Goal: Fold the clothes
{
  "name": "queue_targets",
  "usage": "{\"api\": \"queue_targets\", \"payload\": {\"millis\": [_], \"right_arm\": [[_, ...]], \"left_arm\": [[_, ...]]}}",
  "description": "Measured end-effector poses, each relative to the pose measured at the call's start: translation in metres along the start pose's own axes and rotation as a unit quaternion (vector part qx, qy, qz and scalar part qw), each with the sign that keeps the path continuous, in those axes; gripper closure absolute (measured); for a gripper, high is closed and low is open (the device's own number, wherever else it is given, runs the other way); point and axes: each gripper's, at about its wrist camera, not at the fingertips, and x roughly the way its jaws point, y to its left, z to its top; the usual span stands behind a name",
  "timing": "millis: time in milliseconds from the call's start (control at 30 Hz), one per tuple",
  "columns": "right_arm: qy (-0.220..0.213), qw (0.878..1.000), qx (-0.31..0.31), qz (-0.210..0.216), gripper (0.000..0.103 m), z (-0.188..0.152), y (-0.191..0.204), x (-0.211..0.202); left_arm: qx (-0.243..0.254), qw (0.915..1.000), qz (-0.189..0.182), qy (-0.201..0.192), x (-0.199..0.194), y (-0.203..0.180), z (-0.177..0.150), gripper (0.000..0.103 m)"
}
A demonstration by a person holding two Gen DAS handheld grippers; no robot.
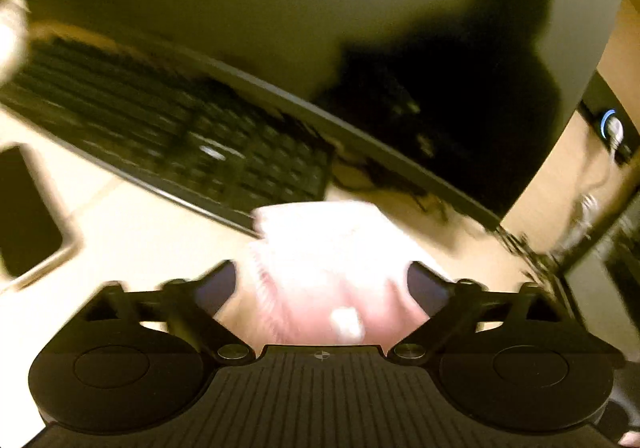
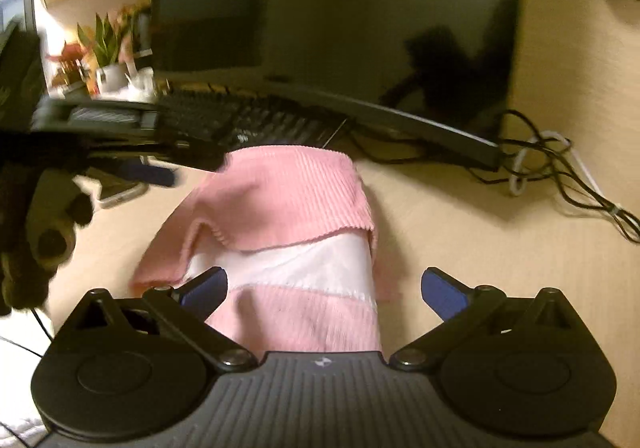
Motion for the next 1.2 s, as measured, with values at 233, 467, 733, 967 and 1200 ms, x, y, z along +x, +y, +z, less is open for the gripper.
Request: {"api": "queue_targets", "payload": {"millis": [233, 467, 733, 967, 1200], "right_arm": [[-0.020, 0.999, 0.037, 0.001, 0.000, -0.039, -0.023, -0.078], [-0.093, 0.994, 0.025, -0.045, 0.000, -0.079, -0.042, -0.151], [-0.086, 0.996, 0.010, -0.005, 0.000, -0.109, -0.042, -0.184], [-0.096, 0.995, 0.032, -0.014, 0.000, -0.109, -0.058, -0.199], [-0.112, 0.993, 0.034, -0.001, 0.000, -0.106, -0.063, -0.204]], "left_arm": [[-0.014, 0.9924, 0.109, -0.055, -0.089, -0.068, -0.080, 0.000], [-0.001, 0.9761, 0.200, -0.084, -0.138, -0.153, -0.160, 0.000], [0.001, 0.9739, 0.216, -0.071, -0.169, -0.181, -0.193, 0.000], [0.013, 0.9743, 0.212, -0.076, -0.174, -0.198, -0.199, 0.000], [0.046, 0.9709, 0.220, -0.084, -0.172, -0.212, -0.191, 0.000]]}}
